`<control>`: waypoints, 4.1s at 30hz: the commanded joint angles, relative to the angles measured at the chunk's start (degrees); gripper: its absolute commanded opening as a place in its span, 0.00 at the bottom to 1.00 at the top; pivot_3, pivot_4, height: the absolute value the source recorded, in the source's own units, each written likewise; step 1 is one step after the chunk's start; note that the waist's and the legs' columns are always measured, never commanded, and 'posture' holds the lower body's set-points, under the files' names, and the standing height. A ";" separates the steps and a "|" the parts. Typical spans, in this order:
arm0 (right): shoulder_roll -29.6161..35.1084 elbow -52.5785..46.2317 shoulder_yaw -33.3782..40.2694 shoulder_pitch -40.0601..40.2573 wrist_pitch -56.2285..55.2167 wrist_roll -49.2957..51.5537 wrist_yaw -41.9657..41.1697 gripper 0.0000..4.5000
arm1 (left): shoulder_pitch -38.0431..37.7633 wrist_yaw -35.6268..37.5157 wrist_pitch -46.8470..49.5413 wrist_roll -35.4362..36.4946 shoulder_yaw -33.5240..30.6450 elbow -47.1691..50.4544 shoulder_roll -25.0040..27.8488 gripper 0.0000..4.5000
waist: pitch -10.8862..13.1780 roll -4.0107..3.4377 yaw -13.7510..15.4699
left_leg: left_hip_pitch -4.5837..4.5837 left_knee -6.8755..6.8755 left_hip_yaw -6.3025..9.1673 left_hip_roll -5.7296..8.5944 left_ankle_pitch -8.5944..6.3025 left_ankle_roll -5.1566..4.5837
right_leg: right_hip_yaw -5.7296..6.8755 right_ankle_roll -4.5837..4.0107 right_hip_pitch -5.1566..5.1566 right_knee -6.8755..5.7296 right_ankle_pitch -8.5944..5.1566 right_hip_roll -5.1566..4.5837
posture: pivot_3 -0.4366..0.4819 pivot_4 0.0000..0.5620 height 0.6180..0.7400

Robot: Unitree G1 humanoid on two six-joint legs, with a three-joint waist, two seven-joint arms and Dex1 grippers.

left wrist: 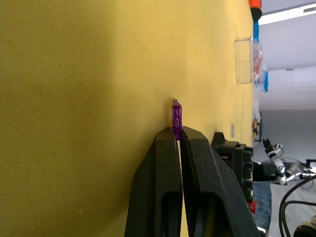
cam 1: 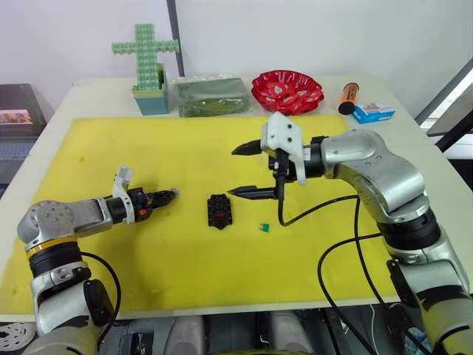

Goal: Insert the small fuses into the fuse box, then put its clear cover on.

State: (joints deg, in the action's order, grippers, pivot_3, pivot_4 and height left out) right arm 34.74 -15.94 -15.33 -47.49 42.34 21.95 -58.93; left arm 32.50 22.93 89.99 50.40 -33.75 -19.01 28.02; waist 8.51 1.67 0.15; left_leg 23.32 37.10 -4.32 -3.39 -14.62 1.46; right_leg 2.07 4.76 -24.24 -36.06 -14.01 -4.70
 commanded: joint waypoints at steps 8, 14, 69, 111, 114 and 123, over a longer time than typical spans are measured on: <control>-0.19 -1.57 -0.08 -0.91 -1.05 -0.31 -0.44 1.00 | -3.19 28.93 -8.52 -0.06 22.83 11.75 18.98 0.01 | 0.05 0.05 -1.17 | 0.06 -0.11 -0.01 -0.05 0.00 0.01 | 0.00 -0.02 -0.14 0.02 -0.01 0.04 | 0.48 0.27 1.00; -0.30 -1.27 -0.29 -0.80 -1.48 -0.62 -0.50 1.00 | 3.03 51.25 -22.88 -8.16 38.15 7.78 29.70 0.01 | 0.07 -0.02 -0.78 | 0.08 -0.09 -0.06 -0.05 0.00 0.02 | -0.01 -0.23 -0.18 0.07 -0.12 0.03 | 0.48 0.27 1.00; 1.46 -3.53 -0.68 0.69 -1.07 -0.56 -1.08 1.00 | 17.12 69.12 -51.03 -12.20 63.81 -2.24 45.43 0.99 | 0.13 0.07 -0.90 | 0.17 0.00 -0.08 -0.16 -0.05 -0.11 | -0.05 -0.01 -0.27 -0.02 -0.04 0.14 | 0.48 0.27 1.00; 2.37 -2.82 -1.17 -0.61 -3.40 -0.75 -5.97 1.00 | -22.99 -2.26 2.09 36.40 1.68 3.28 15.87 0.79 | 0.07 0.10 -0.63 | 0.04 -0.01 -0.05 -0.13 -0.04 -0.06 | -0.02 -0.15 -0.14 -0.03 -0.08 -0.03 | 0.48 0.27 1.00; 2.26 -3.11 -1.01 -0.47 -3.20 -0.66 -5.61 1.00 | -21.74 -5.94 0.34 35.81 1.50 3.40 13.68 0.79 | 0.05 0.10 -0.59 | 0.03 0.00 -0.04 -0.09 -0.03 -0.04 | -0.02 -0.11 -0.10 -0.03 -0.06 -0.05 | 0.48 0.27 1.00; 2.19 -3.27 -0.77 -0.65 -2.99 -0.75 -4.41 1.00 | -20.32 -8.87 -0.87 35.10 2.21 3.68 11.10 0.79 | 0.02 0.05 0.54 | -0.02 0.02 -0.03 -0.04 0.01 0.02 | -0.02 -0.22 -0.03 -0.03 -0.07 -0.06 | 0.48 0.27 1.00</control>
State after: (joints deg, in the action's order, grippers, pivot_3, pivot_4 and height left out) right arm 37.12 -17.56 -17.13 -47.36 39.60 21.05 -63.72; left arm 12.09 14.98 90.34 86.74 -32.43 -15.53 39.73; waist 8.53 1.72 0.69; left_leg 23.30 37.13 -4.35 -3.42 -14.61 1.48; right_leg 2.05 4.53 -24.26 -36.08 -14.08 -4.77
